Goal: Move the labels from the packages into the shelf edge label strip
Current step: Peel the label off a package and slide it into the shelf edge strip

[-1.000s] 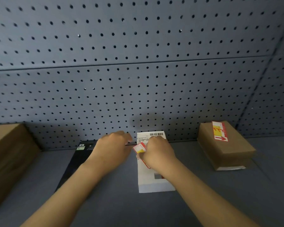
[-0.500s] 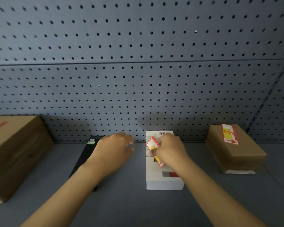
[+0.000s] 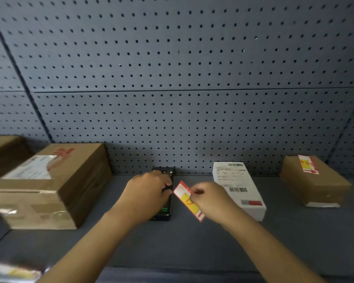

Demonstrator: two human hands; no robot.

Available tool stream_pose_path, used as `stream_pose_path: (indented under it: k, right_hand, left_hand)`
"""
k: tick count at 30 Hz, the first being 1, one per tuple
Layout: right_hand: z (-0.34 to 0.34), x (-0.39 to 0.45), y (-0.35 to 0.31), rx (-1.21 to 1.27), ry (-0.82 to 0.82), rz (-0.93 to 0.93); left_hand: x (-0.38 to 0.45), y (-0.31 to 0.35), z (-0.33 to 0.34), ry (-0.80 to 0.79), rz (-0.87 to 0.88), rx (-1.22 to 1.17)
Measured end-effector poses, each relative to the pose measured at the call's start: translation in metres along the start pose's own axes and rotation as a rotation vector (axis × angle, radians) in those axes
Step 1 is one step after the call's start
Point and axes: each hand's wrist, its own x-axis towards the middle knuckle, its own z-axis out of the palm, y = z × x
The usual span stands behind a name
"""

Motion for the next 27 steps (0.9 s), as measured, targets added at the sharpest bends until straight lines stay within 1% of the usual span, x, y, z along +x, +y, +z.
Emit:
stream_pose_path:
  k: [6, 11, 15, 23, 27]
  right_hand:
    - [0.049, -0.037, -0.013, 0.029, 0.004, 0.022]
    - [0.072, -0.064, -0.017, 0.003, 0.094, -0.034]
    - [0.08, -0.073, -0.009, -0.015, 0.141, -0.066]
    - [0.082, -0.078, 0.003, -0.055, 0.117, -0.16]
    - [0.086, -0.084, 0.004, -0.045, 0.121, -0.237]
  left_hand:
    - [-0.056, -0.035, -0.008, -0.017, 0.07, -0.03]
    - [-0.092, -0.041, -0.005, -0.039, 0.082, -0.06]
    - [-0.112, -0.036, 0.001, -0.07, 0.077, -0.063]
    - [-0.139, -0.023, 0.012, -0.176, 0.011, -0.039]
    - [-0.149, -0.019, 0.021, -0.187, -0.018, -0.038]
